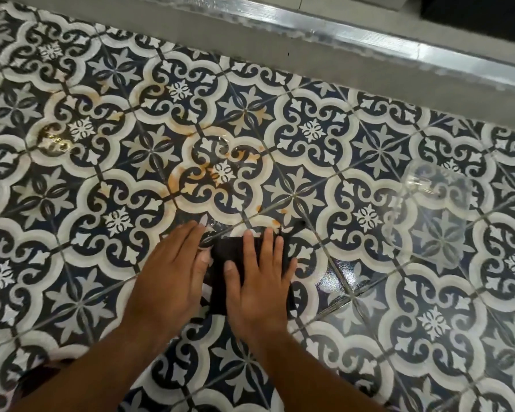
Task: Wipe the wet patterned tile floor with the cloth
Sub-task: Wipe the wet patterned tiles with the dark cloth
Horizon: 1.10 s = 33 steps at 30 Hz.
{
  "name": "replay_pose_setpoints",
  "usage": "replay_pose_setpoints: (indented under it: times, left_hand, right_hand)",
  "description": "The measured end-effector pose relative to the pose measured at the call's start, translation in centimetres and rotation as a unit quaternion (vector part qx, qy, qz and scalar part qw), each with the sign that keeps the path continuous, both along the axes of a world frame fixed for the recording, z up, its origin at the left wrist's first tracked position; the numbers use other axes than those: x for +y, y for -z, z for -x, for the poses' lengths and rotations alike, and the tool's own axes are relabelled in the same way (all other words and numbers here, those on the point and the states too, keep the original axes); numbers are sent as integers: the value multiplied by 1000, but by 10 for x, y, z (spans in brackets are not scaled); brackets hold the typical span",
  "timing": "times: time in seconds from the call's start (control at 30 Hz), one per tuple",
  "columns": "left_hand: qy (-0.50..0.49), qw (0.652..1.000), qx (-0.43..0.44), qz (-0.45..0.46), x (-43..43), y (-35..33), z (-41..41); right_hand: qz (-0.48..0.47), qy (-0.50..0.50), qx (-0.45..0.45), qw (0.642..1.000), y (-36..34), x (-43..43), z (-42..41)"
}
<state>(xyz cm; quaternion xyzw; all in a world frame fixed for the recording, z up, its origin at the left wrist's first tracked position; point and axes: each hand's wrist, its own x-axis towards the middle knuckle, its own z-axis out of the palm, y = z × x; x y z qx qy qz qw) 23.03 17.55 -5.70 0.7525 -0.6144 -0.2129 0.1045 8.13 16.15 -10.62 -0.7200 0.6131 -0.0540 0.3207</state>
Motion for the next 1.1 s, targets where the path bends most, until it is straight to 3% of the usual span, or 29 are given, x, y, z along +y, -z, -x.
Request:
replay_pose_setpoints:
  times: [0.07,0.13,0.27,0.37,0.6,0.97,1.1]
  left_hand:
    - [3,1000,12,-3,6,3,16]
    - [55,998,-9,-10,7,12,43]
    - [47,995,-64,-62,-8,34,105]
    - [30,990,-101,-89,-8,49,120]
    - [157,976,-128,-76,12,66,73]
    - [233,963,-133,-8,-94,69,101]
    - [239,965,-105,-4,-64,71,95]
  right_hand:
    - [15,17,-100,995,-10,-7,25]
    - [27,56,-134,989,-16,-22,56]
    - [22,117,-90,989,-13,-76,102]
    - [46,72,-46,995,-1,-111,114]
    - [94,23,79,992,25,-145,114]
    - [132,47,34,989,34,-144,118]
    - [132,46,31,990,35,-144,120]
